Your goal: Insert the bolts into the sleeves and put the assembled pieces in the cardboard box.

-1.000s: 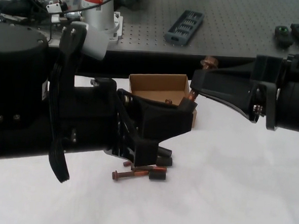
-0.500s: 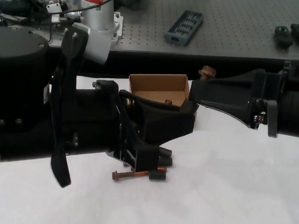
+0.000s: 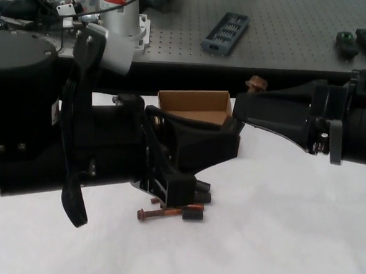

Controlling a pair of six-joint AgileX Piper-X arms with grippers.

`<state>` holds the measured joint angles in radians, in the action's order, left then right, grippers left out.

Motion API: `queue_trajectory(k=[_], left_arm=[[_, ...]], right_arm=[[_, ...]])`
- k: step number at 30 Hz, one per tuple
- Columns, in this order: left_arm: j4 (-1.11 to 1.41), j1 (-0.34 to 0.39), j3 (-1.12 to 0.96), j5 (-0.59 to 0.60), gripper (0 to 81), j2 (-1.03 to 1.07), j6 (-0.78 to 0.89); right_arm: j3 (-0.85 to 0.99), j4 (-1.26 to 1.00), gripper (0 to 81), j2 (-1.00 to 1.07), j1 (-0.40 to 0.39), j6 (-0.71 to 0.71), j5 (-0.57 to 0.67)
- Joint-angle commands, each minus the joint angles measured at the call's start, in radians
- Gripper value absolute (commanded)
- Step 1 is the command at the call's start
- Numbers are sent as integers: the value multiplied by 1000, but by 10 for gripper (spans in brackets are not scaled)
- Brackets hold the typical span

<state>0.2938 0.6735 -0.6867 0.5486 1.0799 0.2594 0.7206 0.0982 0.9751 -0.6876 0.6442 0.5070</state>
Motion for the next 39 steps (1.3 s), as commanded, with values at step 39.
queue_trajectory(k=[39], left_arm=[[160,-7,-20,-86,6,-11,-38]], right_arm=[[46,0,397,-5,-2,12,91]])
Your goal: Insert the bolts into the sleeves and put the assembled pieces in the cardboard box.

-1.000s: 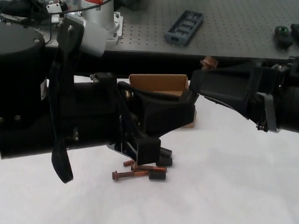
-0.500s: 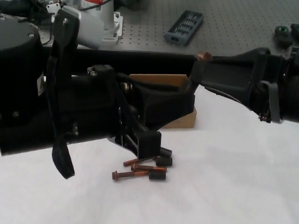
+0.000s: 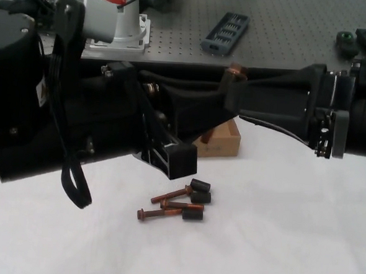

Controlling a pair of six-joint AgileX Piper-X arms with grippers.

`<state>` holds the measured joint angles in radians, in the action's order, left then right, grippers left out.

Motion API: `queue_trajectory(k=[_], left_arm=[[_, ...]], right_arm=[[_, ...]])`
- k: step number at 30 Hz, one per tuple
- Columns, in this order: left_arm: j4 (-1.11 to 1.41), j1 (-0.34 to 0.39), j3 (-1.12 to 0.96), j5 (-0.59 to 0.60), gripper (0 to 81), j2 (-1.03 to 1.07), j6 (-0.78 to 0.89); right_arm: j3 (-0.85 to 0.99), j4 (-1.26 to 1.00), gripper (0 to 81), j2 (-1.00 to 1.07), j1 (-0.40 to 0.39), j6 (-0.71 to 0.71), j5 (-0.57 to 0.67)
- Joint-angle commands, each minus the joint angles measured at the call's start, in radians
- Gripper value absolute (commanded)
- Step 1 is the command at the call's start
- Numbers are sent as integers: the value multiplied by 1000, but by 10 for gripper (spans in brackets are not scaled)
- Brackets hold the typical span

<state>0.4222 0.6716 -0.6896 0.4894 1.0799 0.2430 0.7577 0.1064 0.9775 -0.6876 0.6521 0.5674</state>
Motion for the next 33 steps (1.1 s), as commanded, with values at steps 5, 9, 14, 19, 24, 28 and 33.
queue_trajectory(k=[5,9,14,19,24,28,33], left_arm=[[-14,-48,-17,-44,6,-11,-49],[-122,-118,-25,-59,6,-3,-119],[-281,-167,-113,-40,6,84,-199],[-324,-171,-254,-29,6,258,-231],[-365,-171,-432,-52,6,469,-228],[-441,-181,-597,-65,6,633,-228],[-476,-215,-805,-117,6,822,-230]], right_arm=[[9,63,398,-36,0,-43,35],[9,243,392,-62,0,-176,24],[9,528,354,-82,0,-385,-69],[9,750,293,-85,0,-557,-186],[9,870,102,-88,0,-635,-337],[-1,881,20,-87,0,-652,-375],[-9,899,19,-87,0,-652,-378]])
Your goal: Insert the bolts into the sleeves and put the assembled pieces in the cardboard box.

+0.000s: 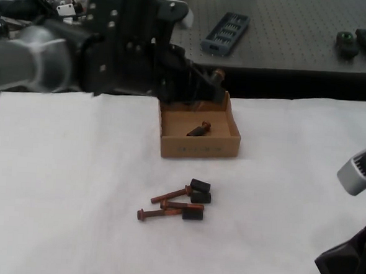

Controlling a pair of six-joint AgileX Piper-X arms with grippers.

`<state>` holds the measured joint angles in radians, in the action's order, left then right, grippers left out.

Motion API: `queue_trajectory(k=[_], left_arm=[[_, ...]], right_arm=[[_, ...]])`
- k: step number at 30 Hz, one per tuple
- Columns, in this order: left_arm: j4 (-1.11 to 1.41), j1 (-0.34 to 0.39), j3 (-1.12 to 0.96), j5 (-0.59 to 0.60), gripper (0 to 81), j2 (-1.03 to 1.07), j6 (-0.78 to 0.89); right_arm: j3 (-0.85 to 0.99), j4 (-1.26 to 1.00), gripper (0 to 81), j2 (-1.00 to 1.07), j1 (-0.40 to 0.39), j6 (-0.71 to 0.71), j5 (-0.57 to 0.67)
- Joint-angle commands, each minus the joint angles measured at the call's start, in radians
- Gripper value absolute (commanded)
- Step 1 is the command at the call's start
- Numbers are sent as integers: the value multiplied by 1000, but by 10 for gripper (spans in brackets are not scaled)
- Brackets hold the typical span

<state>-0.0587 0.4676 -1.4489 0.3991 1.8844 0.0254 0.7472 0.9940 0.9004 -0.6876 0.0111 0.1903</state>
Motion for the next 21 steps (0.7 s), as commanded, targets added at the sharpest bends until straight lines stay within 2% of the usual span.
queue_trajectory(k=[1,10,21], left_arm=[[5,-18,-87,-28,6,56,-13],[-164,-51,-381,-25,6,325,-11],[-171,-54,-425,-68,6,465,-11]], right_arm=[[1,11,19,-10,0,-11,-1],[1,-82,19,-10,0,-5,7],[1,-125,19,-10,0,46,96]])
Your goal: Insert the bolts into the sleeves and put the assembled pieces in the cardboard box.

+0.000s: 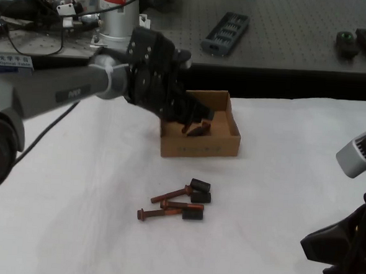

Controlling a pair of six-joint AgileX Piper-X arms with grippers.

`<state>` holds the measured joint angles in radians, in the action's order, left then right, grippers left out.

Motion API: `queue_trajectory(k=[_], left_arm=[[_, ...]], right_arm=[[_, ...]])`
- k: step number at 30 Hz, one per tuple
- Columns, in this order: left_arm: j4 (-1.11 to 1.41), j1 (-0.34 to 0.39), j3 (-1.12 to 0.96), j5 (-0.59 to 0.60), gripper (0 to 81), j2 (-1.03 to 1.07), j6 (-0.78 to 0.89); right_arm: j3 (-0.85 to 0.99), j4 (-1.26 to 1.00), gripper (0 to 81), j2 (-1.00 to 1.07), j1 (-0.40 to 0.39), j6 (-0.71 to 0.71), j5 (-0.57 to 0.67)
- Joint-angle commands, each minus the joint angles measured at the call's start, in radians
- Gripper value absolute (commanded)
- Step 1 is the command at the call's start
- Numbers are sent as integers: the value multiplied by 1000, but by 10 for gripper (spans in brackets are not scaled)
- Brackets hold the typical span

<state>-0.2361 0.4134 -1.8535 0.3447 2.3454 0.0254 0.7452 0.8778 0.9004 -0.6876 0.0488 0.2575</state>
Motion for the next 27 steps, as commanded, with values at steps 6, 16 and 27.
queue_trajectory(k=[6,16,27], left_arm=[[9,1,-20,-18,210,14,-11],[13,1,-20,-44,395,-7,-1],[-103,2,-20,45,8,-203,-3]], right_arm=[[3,-9,19,-10,0,21,33],[3,-9,19,-10,0,21,33],[3,25,19,-10,0,21,-5]])
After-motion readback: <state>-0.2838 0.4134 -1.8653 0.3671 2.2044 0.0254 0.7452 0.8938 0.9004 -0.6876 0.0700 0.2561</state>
